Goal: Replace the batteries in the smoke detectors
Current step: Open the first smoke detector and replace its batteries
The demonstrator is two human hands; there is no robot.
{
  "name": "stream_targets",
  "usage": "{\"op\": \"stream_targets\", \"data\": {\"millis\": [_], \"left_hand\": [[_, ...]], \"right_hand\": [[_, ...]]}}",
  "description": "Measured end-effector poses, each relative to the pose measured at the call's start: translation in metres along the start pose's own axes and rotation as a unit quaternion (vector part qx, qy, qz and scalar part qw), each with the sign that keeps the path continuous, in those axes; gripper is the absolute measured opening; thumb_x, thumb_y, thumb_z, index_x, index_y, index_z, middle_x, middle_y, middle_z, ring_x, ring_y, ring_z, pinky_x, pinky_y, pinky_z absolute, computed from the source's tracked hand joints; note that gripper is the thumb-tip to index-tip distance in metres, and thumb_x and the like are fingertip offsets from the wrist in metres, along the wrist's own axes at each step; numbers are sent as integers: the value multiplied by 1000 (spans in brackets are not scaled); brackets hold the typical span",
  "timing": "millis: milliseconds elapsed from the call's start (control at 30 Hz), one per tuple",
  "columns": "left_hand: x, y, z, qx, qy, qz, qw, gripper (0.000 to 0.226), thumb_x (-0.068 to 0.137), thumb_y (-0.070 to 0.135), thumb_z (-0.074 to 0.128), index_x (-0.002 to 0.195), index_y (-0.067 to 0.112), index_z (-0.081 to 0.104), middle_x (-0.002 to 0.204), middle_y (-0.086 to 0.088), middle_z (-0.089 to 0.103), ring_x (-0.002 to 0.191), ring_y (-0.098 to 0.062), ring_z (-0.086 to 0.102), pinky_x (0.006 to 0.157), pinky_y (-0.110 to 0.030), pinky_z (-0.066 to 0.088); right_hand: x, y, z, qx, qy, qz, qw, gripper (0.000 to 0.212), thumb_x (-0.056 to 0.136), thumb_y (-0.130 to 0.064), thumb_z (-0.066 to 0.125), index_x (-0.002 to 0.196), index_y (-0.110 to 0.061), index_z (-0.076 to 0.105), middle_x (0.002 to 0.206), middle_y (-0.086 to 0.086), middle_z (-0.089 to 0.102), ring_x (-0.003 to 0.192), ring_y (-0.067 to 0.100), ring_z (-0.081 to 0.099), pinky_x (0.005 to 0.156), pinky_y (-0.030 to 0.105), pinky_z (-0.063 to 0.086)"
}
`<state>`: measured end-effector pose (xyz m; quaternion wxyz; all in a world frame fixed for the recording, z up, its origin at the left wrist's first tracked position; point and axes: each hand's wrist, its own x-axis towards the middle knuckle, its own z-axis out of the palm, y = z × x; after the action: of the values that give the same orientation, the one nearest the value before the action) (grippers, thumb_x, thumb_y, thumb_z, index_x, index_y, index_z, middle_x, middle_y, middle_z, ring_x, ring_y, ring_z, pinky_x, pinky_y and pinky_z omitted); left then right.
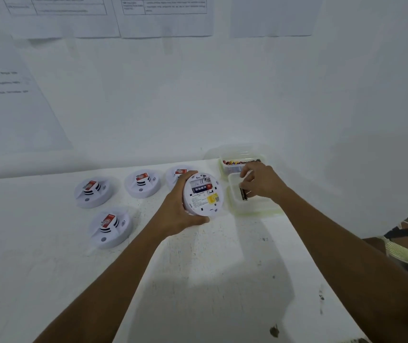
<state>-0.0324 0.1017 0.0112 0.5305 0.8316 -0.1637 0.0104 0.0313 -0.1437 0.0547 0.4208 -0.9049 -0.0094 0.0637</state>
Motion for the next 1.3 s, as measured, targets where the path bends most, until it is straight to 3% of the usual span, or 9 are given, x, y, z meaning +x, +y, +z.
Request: {"op": "stream_targets", "data": {"millis": [100,233,333,500,633,800,933,1067,1300], "left_hand": [[-2,-2,1,3,5,0,1000,103,59,18,91,141,33,30,139,17,44,131,-6,43,107,-35,44],[-4,-3,4,5,9,11,1000,101,60,17,91,139,38,31,137,20,46,131,-5,44,107,-33,44],[-2,-3,5,2,7,19,1000,102,60,21,91,141,31,31,139,14,46,131,-8,44,108,-36,44],[2,-1,8,-7,9,44,999,101,59,17,92,142,17,33,138,9,46,132,-17,45,107,-43,44],[3,2,13,-6,16,44,999,99,60,25,88,141,19,33,136,14,47,129,-9,47,109,-30,42],[0,5,13,-3,44,52,998,97,62,15,90,141,17,34,133,13,49,127,-12,49,107,-30,43],[1,6,13,-1,57,59,997,85,67,10,87,129,36,34,128,24,44,124,-12,49,106,-24,40],[-2,4,11,-12,60,50,997,86,67,14,87,132,32,34,128,22,46,120,-2,50,101,-10,40],[-5,3,10,-29,53,36,998,85,65,30,83,134,27,33,127,24,46,117,16,46,92,-2,38]], "right_hand": [[3,-1,1,34,-58,49,997,17,85,7,64,98,-5,61,83,18,66,65,26,66,80,44,60],[0,-2,-3,60,-70,67,993,17,89,9,54,96,-4,62,85,21,65,66,30,66,81,43,58],[-8,-5,-5,21,-46,9,999,20,89,6,50,96,-8,62,90,18,68,72,26,67,71,33,55],[-38,-27,8,28,22,-117,993,9,90,-12,64,91,-20,67,102,-3,69,89,11,67,69,25,55],[-58,-37,36,34,86,-149,985,8,89,-11,67,90,-15,73,100,-6,66,81,3,64,65,1,43],[-65,-38,55,84,154,-96,980,12,89,-8,64,95,-13,73,100,-2,68,80,-2,59,66,2,44],[-69,-48,65,148,163,-58,974,16,92,-8,58,98,-13,73,101,-6,64,86,3,59,69,8,48],[-69,-55,72,211,148,-16,966,13,94,-15,58,96,-16,71,106,-4,65,96,9,59,67,12,45],[-67,-53,76,259,126,15,957,12,92,-17,59,93,-15,70,100,0,70,97,15,64,72,21,52]]}}
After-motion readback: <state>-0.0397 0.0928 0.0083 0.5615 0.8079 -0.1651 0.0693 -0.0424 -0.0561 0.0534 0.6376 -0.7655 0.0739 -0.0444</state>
